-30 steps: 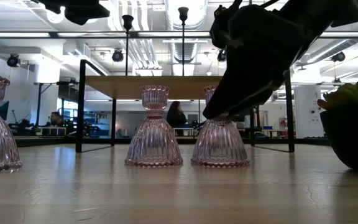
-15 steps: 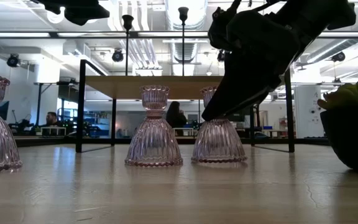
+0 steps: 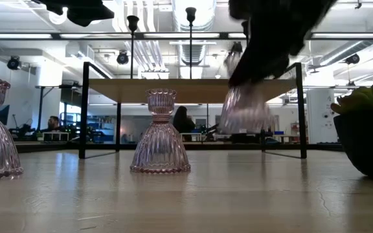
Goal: Pick & Place candle stick holders
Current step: Put the right pink glass candle holder on the shelf, then put the left pink glass candle holder on the shelf
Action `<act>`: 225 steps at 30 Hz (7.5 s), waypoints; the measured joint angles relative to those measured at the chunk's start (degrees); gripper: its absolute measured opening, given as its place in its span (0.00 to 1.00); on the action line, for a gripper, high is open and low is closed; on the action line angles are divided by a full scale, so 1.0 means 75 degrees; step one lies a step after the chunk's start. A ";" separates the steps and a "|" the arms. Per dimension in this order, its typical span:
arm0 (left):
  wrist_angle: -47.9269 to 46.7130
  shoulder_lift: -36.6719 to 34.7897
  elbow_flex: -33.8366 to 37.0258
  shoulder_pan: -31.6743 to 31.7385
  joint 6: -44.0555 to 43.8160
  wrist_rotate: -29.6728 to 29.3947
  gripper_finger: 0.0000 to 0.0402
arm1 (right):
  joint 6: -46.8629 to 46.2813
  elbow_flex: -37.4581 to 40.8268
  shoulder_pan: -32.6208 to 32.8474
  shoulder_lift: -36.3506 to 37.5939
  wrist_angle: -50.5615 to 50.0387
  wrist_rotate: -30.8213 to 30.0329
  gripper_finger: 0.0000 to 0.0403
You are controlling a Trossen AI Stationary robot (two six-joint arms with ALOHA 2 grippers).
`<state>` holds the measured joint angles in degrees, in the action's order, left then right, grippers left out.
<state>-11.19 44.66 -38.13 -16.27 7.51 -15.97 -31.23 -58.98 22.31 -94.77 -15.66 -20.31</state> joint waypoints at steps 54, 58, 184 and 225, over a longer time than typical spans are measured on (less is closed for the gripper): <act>0.0145 0.0000 0.0003 -0.0003 0.0000 0.0000 0.52 | 0.3460 -0.0991 -0.4552 0.1768 -0.1564 0.1346 0.31; 0.0145 0.0000 0.0003 -0.0003 0.0000 0.0000 0.52 | 0.3467 -0.0981 -0.4568 0.1771 -0.1519 0.1354 0.31; 0.0143 -0.0003 0.0003 0.0000 0.0003 -0.0001 0.52 | 0.1488 -0.0948 -0.2972 0.2661 -0.2078 -0.1714 0.50; 0.0168 0.0000 0.0002 -0.0003 -0.0522 0.0045 0.52 | 0.0798 -0.0850 0.0387 0.2409 -0.2141 -0.1722 0.25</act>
<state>-9.93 44.66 -38.11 -16.29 3.59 -15.63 -25.24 -65.35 25.21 -76.71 -31.72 -33.23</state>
